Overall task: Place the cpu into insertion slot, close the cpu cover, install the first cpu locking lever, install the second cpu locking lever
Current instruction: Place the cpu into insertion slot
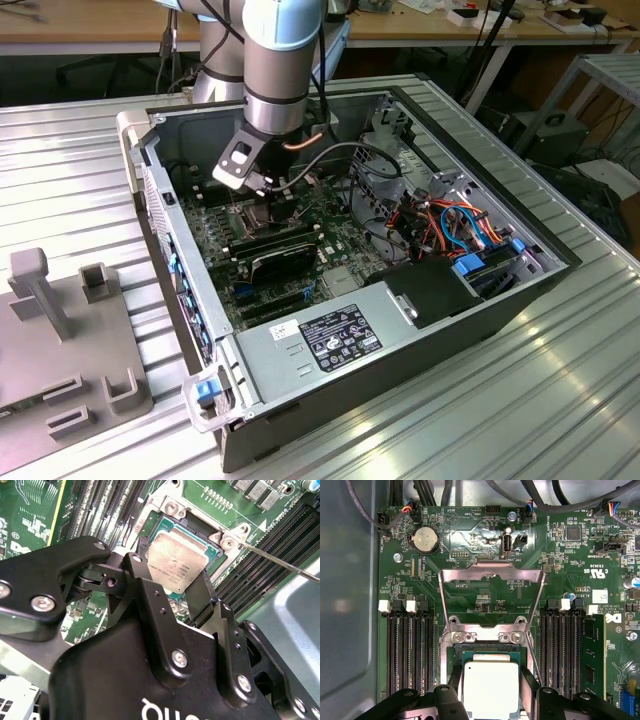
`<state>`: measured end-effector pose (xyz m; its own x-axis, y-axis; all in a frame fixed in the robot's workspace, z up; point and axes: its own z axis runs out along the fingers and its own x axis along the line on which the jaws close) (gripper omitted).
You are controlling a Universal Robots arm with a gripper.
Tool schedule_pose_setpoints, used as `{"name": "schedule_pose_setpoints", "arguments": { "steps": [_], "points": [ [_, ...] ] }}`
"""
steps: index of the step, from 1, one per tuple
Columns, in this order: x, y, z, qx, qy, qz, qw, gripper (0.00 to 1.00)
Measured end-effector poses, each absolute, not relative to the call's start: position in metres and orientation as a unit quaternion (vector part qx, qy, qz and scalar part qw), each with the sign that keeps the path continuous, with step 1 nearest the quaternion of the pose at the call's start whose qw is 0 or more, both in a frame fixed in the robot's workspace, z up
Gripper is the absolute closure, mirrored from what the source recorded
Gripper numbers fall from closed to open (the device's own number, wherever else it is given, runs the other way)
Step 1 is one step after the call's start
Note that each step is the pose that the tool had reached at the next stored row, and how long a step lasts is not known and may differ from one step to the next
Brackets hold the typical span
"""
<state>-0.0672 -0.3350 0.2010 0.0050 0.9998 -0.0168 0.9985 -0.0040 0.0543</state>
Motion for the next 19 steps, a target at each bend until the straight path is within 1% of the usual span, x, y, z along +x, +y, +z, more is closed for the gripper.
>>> {"name": "schedule_pose_setpoints", "arguments": {
  "steps": [19],
  "points": [
    [-0.0667, -0.3343, 0.1983, 0.698, 0.716, 0.013, 0.025, 0.45]
  ]
}}
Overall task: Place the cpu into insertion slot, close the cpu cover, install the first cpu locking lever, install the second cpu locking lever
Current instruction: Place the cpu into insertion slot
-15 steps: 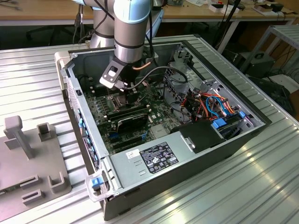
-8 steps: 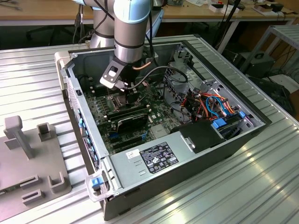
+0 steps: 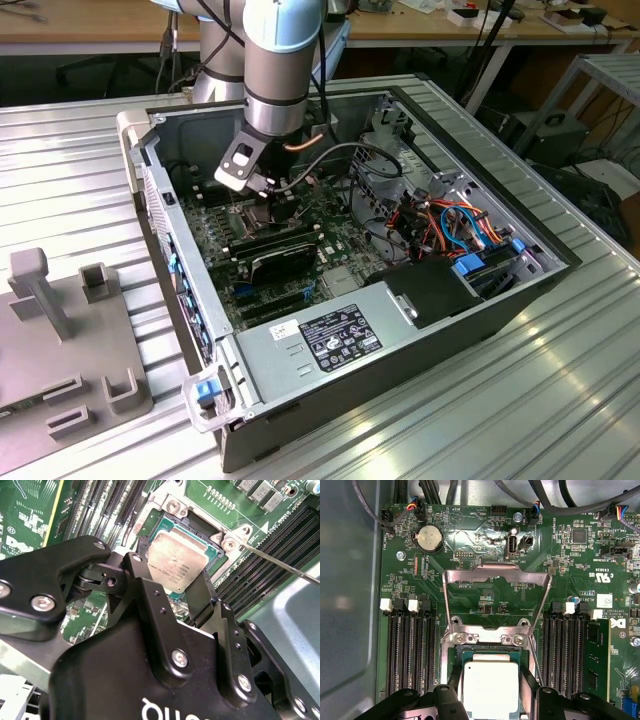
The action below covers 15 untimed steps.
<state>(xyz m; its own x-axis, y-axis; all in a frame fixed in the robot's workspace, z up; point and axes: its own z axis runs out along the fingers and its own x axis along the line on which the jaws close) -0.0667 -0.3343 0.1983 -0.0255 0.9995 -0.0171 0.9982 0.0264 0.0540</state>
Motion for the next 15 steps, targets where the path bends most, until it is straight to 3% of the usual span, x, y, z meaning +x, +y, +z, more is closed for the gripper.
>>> {"name": "schedule_pose_setpoints", "arguments": {
  "steps": [15],
  "points": [
    [-0.0661, -0.3343, 0.1980, 0.698, 0.715, 0.015, 0.024, 0.45]
  ]
}}
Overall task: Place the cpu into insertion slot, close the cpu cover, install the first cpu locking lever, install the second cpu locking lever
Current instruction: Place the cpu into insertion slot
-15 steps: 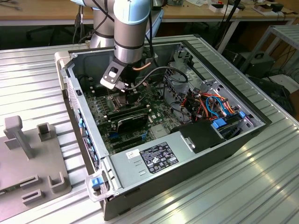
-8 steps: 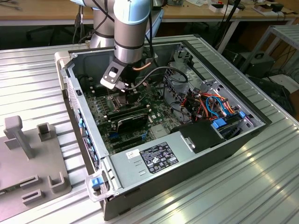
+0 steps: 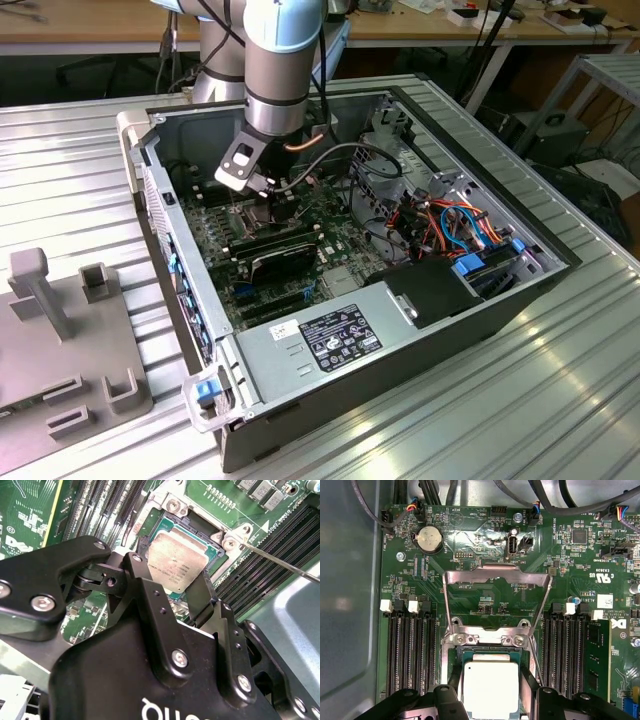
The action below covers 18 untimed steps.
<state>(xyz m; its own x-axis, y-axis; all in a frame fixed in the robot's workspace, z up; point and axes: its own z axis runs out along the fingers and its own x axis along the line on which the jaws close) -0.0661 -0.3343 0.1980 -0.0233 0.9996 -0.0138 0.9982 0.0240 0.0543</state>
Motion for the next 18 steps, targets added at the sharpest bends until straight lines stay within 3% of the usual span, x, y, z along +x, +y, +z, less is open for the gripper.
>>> {"name": "schedule_pose_setpoints", "arguments": {
  "steps": [18],
  "points": [
    [-0.0659, -0.3333, 0.1980, 0.706, 0.708, 0.015, 0.024, 0.45]
  ]
}}
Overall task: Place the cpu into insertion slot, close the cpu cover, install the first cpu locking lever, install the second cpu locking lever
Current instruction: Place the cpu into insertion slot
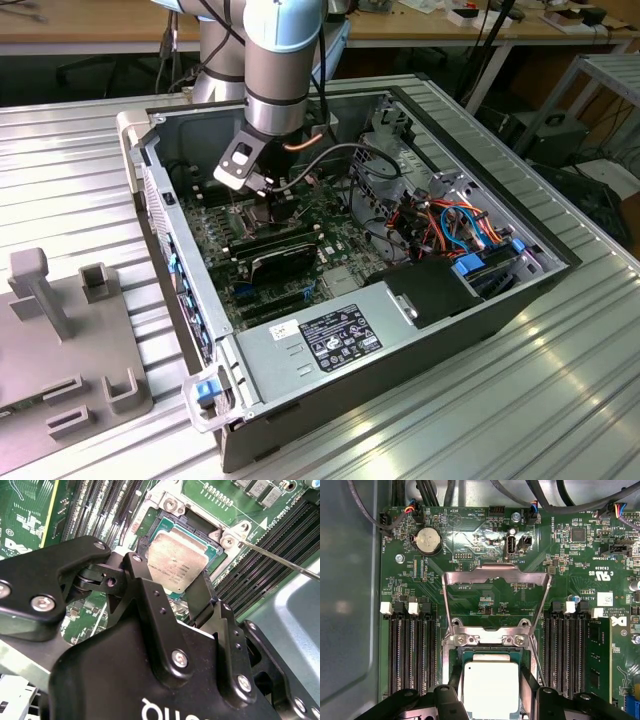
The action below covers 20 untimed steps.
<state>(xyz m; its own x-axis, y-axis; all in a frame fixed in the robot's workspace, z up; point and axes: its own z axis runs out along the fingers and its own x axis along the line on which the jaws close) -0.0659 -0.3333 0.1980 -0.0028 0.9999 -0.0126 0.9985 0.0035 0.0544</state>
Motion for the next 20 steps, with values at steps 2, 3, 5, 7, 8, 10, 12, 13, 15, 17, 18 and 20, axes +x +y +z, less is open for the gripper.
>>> {"name": "schedule_pose_setpoints", "arguments": {
  "steps": [2, 3, 5, 7, 8, 10, 12, 13, 15, 17, 18, 20],
  "points": [
    [-0.0659, -0.3333, 0.1980, 0.706, 0.708, 0.015, 0.024, 0.45],
    [-0.0659, -0.3333, 0.1978, 0.706, 0.708, 0.015, 0.024, 0.45],
    [-0.0660, -0.3334, 0.1973, 0.706, 0.708, 0.015, 0.024, 0.45],
    [-0.0660, -0.3335, 0.1967, 0.706, 0.708, 0.015, 0.024, 0.45],
    [-0.0660, -0.3334, 0.1963, 0.706, 0.708, 0.015, 0.024, 0.45],
    [-0.0660, -0.3335, 0.1957, 0.706, 0.708, 0.015, 0.024, 0.45],
    [-0.0657, -0.3334, 0.1953, 0.706, 0.708, 0.015, 0.024, 0.45],
    [-0.0656, -0.3334, 0.1951, 0.705, 0.708, 0.015, 0.024, 0.45],
    [-0.0655, -0.3334, 0.1951, 0.705, 0.709, 0.015, 0.024, 0.45],
    [-0.0655, -0.3334, 0.1952, 0.705, 0.709, 0.015, 0.024, 0.45],
    [-0.0655, -0.3334, 0.1952, 0.705, 0.709, 0.015, 0.024, 0.45],
    [-0.0655, -0.3334, 0.1952, 0.705, 0.709, 0.015, 0.024, 0.45]
  ]
}}
